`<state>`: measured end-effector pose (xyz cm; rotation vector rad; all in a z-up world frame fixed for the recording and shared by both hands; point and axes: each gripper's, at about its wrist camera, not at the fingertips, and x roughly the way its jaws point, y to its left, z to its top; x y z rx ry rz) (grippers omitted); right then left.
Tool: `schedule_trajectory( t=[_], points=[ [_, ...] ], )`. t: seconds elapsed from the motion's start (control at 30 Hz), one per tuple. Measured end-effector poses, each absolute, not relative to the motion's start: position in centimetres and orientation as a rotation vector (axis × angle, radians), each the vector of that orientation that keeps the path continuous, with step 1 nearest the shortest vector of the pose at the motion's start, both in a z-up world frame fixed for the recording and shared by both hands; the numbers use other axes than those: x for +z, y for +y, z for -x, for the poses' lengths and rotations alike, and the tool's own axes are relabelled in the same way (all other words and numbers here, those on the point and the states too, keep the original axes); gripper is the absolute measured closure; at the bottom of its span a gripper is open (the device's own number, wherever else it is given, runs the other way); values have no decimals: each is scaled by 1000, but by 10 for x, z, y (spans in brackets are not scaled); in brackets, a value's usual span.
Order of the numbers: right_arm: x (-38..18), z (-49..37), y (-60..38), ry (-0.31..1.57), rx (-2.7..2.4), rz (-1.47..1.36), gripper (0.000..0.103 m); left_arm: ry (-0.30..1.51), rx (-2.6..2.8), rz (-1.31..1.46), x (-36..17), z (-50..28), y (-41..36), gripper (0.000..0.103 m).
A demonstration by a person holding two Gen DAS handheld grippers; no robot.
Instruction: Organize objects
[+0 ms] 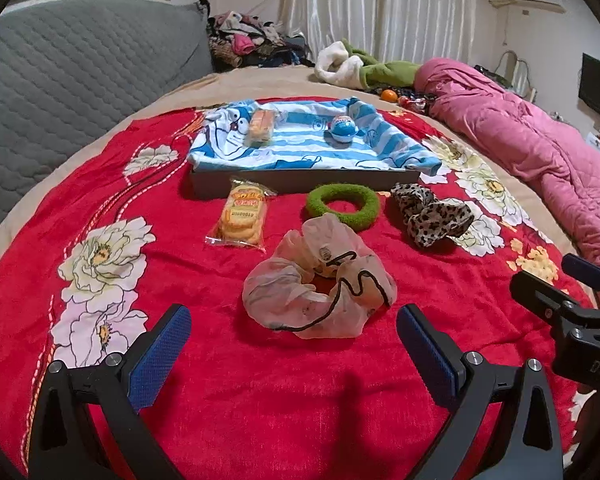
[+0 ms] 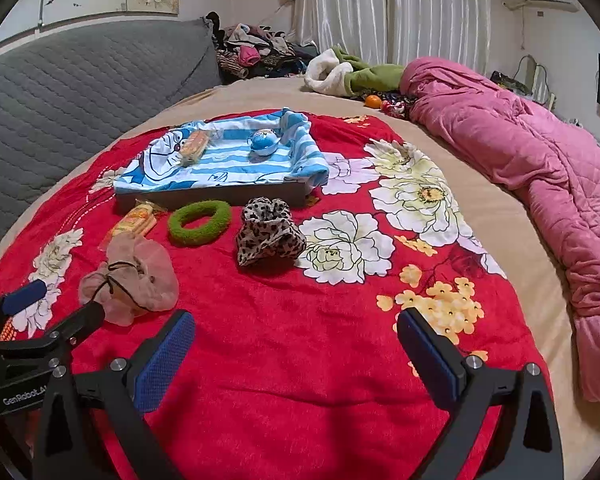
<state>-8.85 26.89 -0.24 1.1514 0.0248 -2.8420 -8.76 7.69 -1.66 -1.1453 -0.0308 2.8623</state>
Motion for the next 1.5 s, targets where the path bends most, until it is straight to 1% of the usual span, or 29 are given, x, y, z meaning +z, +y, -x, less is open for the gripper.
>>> schedule_trajectory(
  t=[0.87,1.5],
  points=[
    [-17,120,257,67,-2797,-1184,1,-79,2858,1177,-33,106,73,1],
    [-15,145,257,64,-2781,-1172,1,-39,2860,1176,-34,115,86,1]
  ],
)
